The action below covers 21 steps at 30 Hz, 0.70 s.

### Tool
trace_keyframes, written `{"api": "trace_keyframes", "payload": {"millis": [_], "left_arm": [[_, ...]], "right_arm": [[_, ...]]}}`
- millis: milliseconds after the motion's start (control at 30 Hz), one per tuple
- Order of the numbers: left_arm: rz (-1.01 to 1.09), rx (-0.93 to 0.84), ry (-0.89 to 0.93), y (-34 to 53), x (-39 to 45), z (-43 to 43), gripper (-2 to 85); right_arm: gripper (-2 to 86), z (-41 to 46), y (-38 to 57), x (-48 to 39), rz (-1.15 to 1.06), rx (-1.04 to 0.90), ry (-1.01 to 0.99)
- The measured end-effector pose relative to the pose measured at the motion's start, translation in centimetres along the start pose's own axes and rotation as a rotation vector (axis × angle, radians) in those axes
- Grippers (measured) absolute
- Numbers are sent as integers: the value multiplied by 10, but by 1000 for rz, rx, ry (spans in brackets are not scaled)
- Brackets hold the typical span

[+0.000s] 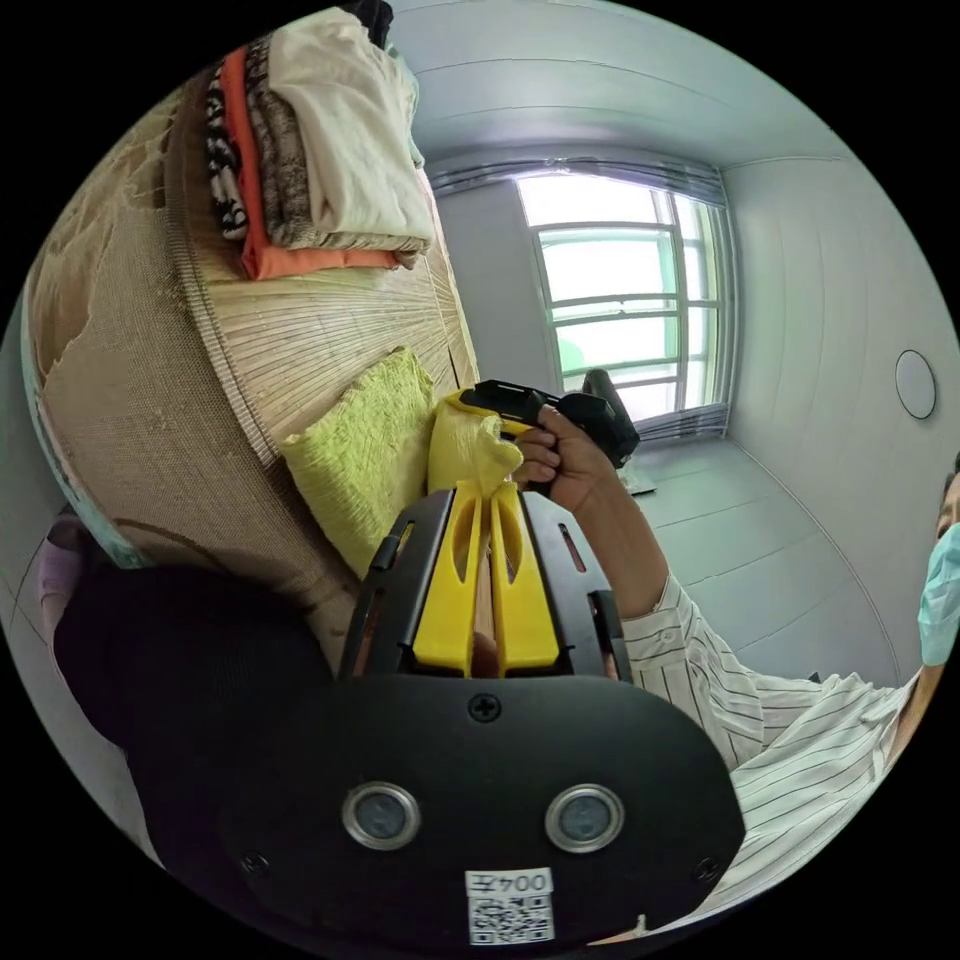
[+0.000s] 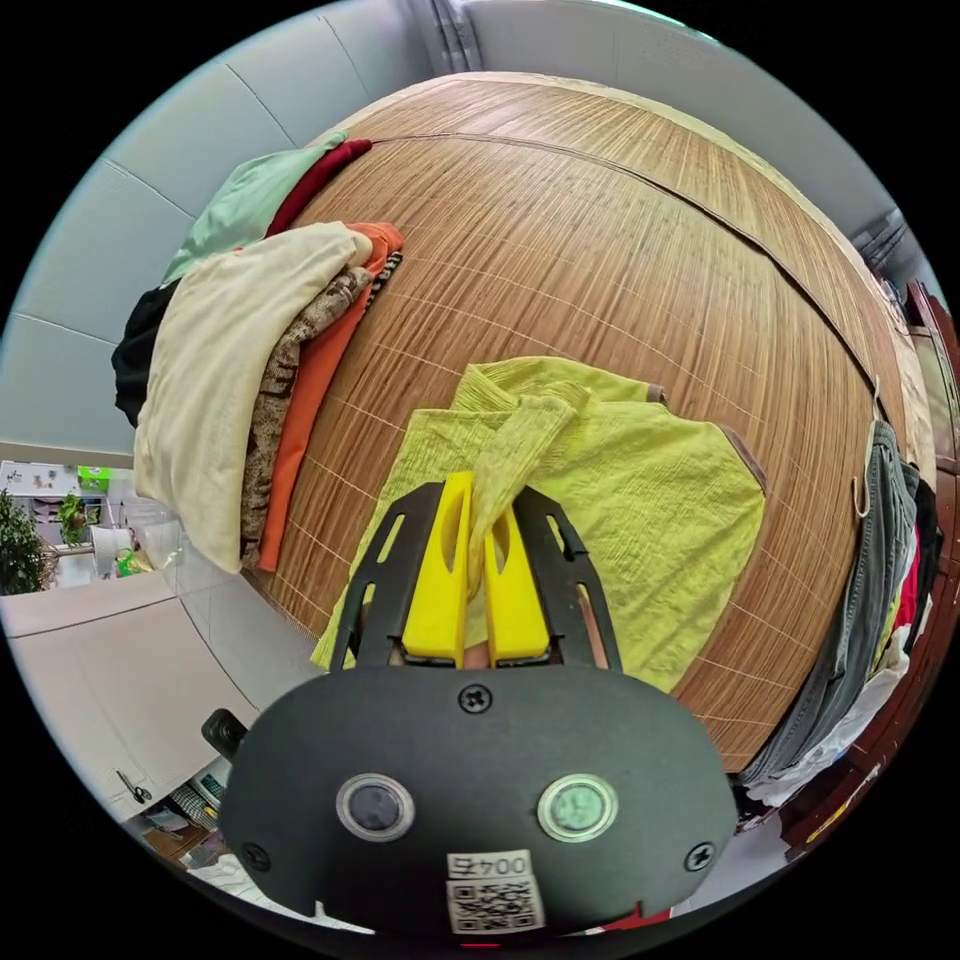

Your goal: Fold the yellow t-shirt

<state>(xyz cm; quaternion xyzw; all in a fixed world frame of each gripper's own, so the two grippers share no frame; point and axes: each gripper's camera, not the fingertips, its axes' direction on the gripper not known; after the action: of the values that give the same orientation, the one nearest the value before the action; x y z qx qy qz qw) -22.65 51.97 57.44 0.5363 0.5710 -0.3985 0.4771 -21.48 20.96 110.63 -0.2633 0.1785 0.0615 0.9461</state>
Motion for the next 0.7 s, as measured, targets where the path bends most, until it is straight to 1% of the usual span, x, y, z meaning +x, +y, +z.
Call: {"api": "trace_keyframes", "payload": {"millis": [100, 200, 267, 400, 500, 533, 633, 700], "left_arm": [[-66, 25, 15, -16, -14, -22, 15], [-142, 20, 75, -30, -30, -35, 17], [-195, 16, 127, -35, -38, -42, 18], [-237, 24, 211, -41, -37, -57, 19], [-264, 36, 268, -42, -34, -67, 21], [-277, 36, 306, -42, -34, -70, 21], [-334, 47, 418, -39, -38, -77, 20], [-347, 77, 420, -34, -38, -88, 16]], "right_arm": [[5, 14, -10, -20, -36, -24, 30], [33, 36, -21, -41, -106, -104, 118], [64, 43, -27, -58, -177, -143, 219], [107, 27, -24, -80, -292, -121, 312], [120, 6, -10, -84, -383, -69, 355], [117, -7, -1, -78, -403, -19, 349], [108, -46, 28, -43, -441, 138, 222], [99, -69, 51, -7, -423, 245, 162]]}}
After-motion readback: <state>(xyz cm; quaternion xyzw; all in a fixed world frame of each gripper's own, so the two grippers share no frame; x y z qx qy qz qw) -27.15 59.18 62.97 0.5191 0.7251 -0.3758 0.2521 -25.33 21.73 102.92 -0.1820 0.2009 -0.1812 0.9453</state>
